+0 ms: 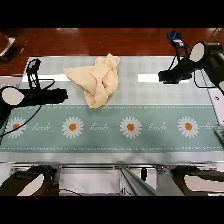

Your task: Fold the shirts.

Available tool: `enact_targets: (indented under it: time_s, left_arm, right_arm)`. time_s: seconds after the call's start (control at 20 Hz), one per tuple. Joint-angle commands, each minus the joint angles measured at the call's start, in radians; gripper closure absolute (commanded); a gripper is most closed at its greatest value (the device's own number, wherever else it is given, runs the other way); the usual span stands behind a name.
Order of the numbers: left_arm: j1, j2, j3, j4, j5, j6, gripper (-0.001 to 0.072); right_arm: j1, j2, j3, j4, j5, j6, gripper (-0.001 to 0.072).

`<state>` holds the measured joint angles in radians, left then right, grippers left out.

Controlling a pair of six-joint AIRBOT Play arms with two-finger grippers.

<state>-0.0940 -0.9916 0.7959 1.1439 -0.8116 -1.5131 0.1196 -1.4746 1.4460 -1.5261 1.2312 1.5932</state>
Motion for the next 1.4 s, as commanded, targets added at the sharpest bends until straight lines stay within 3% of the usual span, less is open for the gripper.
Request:
enact_targets:
  time_s: [0.0, 0.15, 0.4, 0.45, 0.55, 0.65, 0.7, 0.75, 0.8, 1.0, 1.15, 1.35]
  left_arm:
    - [0.001, 0.001, 0.000, 0.000, 0.000, 0.000, 0.0685]
    - [0.001, -0.001, 0.000, 0.000, 0.023, 0.000, 0.0685]
    - [-0.001, -0.007, 0.000, -0.009, 0.222, 0.000, 0.0683]
    - [-0.001, -0.007, 0.000, -0.032, 0.292, 0.000, 0.0639]
    - [-0.015, -0.008, 0.002, -0.059, 0.431, 0.002, 0.0207]
    - [-0.045, -0.035, 0.043, -0.060, 0.460, 0.121, 0.0201]
    - [-0.072, -0.064, 0.081, -0.060, 0.452, 0.186, 0.0201]
    - [-0.104, -0.100, 0.124, -0.060, 0.443, 0.235, 0.0201]
    - [-0.140, -0.145, 0.173, -0.060, 0.425, 0.267, 0.0201]
    - [-0.243, -0.412, 0.401, -0.043, 0.222, 0.259, 0.0201]
    - [-0.256, -0.583, 0.541, 0.008, 0.052, 0.102, 0.0201]
    - [-0.262, -0.685, 0.618, 0.166, -0.030, -0.049, 0.0202]
  right_arm:
    - [0.001, 0.000, 0.001, 0.000, 0.000, 0.000, 0.0691]
    - [0.001, 0.000, 0.001, 0.000, 0.000, 0.000, 0.0691]
    - [0.001, 0.001, 0.001, 0.000, -0.114, 0.000, 0.0691]
    - [0.001, 0.001, 0.001, -0.004, -0.148, -0.001, 0.0691]
    - [0.000, 0.001, 0.001, 0.003, -0.203, 0.005, 0.0691]
    - [0.001, 0.000, 0.001, 0.033, -0.269, 0.006, 0.0690]
    - [0.001, 0.000, 0.001, 0.037, -0.301, 0.007, 0.0654]
    - [0.001, 0.000, 0.001, 0.035, -0.323, 0.006, 0.0413]
    - [0.001, -0.002, 0.001, 0.031, -0.332, 0.001, 0.0297]
    - [0.000, -0.006, 0.001, -0.064, -0.246, 0.000, 0.0295]
    - [0.000, -0.006, 0.000, -0.133, -0.164, -0.001, 0.0296]
    - [0.000, -0.006, 0.000, -0.137, -0.142, -0.001, 0.0300]
